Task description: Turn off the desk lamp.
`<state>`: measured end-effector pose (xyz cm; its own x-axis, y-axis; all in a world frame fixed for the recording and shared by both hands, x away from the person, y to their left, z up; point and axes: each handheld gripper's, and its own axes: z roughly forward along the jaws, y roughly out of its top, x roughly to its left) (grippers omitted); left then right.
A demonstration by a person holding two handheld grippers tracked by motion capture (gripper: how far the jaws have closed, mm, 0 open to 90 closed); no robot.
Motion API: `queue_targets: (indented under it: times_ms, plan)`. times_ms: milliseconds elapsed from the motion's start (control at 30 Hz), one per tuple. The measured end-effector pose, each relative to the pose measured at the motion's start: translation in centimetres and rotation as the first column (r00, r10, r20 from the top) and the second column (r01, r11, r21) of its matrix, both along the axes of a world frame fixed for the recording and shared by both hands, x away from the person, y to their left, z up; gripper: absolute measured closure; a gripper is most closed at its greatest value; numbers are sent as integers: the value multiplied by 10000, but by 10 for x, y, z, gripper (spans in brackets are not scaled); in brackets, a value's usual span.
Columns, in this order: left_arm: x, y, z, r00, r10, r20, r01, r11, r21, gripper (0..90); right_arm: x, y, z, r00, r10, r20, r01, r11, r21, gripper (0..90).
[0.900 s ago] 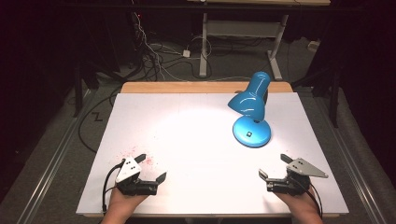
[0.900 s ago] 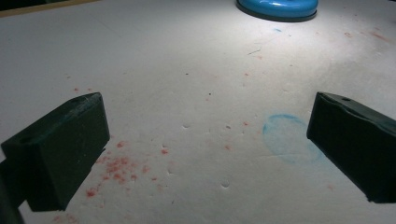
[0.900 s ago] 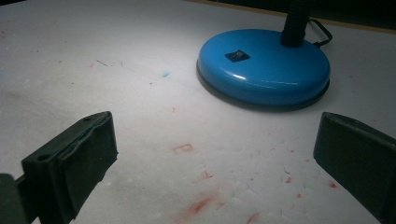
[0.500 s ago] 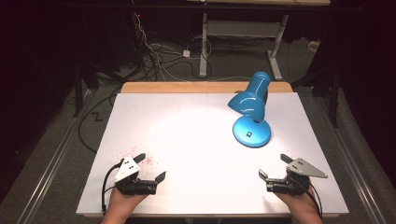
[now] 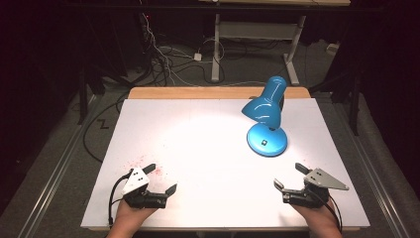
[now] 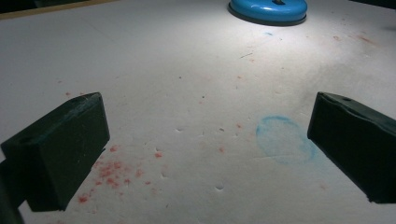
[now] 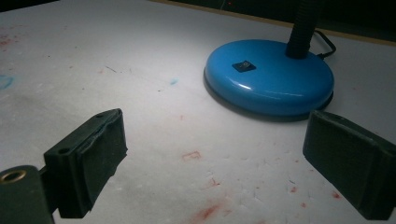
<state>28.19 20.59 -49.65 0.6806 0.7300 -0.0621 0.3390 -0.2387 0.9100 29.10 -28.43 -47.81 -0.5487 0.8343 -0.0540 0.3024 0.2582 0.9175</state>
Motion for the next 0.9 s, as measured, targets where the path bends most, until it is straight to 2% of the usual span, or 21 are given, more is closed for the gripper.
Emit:
queue_targets:
  times_ms: [233, 367, 467, 500, 667, 733, 900]
  plan:
    - [0, 0, 0, 10000, -20, -63, 20, 10000, -12, 0, -2, -1, 0, 9999, 14, -124, -13, 10000, 36, 159]
    - [0, 0, 0, 10000, -41, -2, 41, 10000, -7, 0, -3, -2, 1, 9999, -44, -155, 45, 10000, 67, 174]
    - [0, 0, 0, 10000, -39, 0, 39, 10000, -24, 0, -3, -3, 0, 9999, -68, -150, 67, 10000, -50, 204]
    - [0, 0, 0, 10000, -21, -2, 21, 10000, -33, 0, -3, -2, 0, 9998, -47, -200, 46, 10000, -71, 237]
    - [0, 0, 0, 10000, -14, 17, 14, 10000, -44, 0, -3, -3, -1, 9995, -89, -292, 87, 9999, -68, 293]
    - [0, 0, 0, 10000, -41, 19, 41, 10000, -47, 0, -3, -3, -1, 9993, -130, -348, 129, 9999, -16, 329]
    - [1, 1, 0, 9999, -92, -93, 91, 9999, -97, 0, -3, -6, 1, 9994, -119, -325, 125, 9998, 171, 501]
